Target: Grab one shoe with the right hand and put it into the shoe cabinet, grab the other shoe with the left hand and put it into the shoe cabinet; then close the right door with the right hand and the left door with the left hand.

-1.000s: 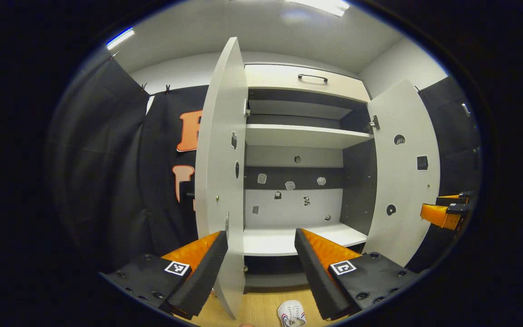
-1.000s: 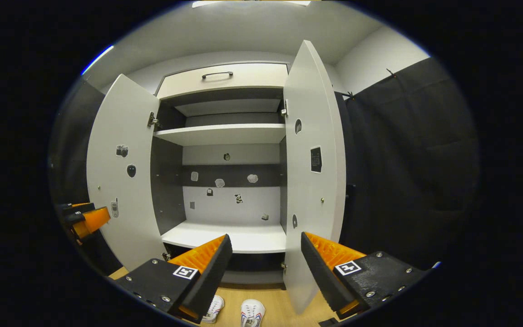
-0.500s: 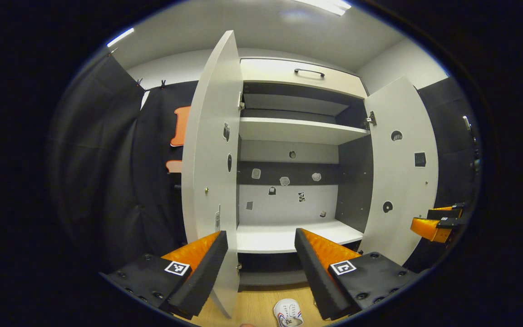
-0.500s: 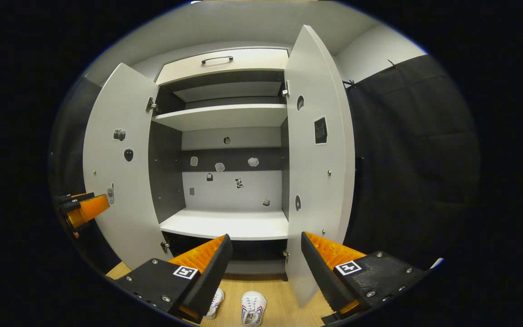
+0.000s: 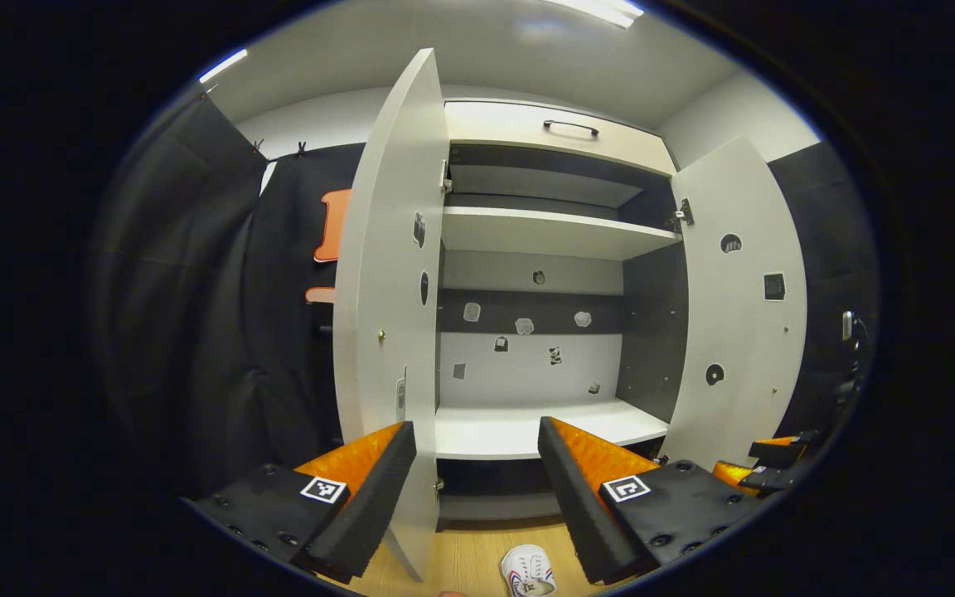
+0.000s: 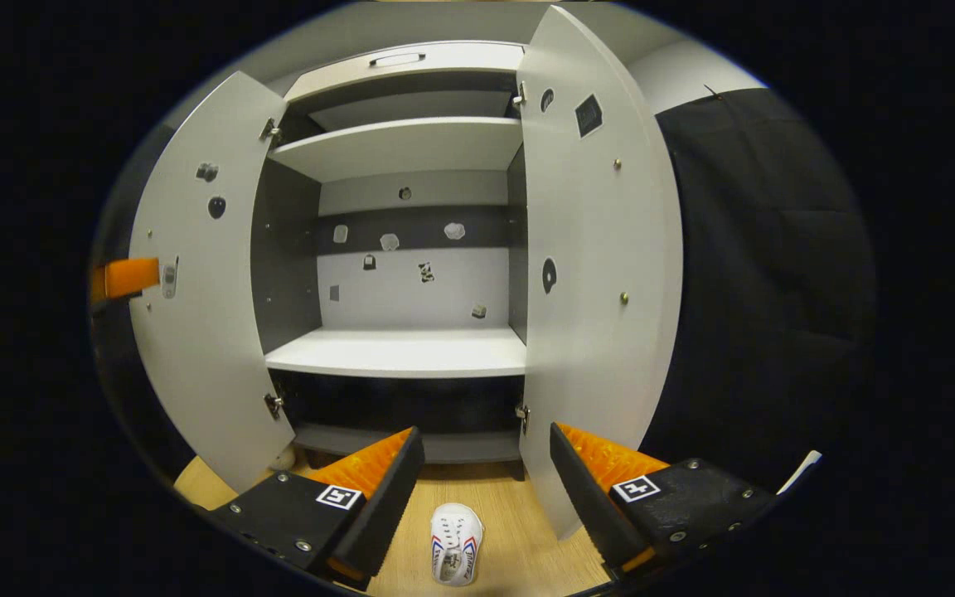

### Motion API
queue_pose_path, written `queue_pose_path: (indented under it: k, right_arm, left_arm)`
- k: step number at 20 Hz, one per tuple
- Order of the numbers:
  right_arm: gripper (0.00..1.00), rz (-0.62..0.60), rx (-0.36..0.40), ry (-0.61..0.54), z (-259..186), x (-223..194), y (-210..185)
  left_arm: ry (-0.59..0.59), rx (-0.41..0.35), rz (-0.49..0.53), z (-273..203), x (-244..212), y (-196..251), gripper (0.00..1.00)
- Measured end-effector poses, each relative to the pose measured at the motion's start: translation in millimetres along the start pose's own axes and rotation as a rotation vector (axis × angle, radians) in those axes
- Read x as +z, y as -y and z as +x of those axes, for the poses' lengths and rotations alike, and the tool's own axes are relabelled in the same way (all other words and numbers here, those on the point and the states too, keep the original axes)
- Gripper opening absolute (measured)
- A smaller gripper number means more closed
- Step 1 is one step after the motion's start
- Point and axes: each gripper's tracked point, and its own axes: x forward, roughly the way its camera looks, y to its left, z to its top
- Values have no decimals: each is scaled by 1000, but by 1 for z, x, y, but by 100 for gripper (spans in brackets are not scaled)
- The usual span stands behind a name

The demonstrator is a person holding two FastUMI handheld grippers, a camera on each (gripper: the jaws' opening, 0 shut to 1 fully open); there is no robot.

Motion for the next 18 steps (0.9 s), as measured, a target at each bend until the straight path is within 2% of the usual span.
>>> queue_pose_path:
  k: [7, 11, 15, 18]
  right_arm:
    - [94, -67, 27, -197, 39, -142, -21]
    - [93, -72, 20, -322, 58, -214, -20]
    - [91, -101, -7, -430, 72, -273, -5]
    - [89, -49, 2, -485, 78, -296, -6]
  left_arm:
    - [-14, 15, 1, -1, -8, -10, 95]
    - [-9, 31, 19, -6, -10, -13, 95]
    - [-17, 38, 17, -9, -15, -11, 96]
    - [-28, 35, 21, -10, -20, -7, 96]
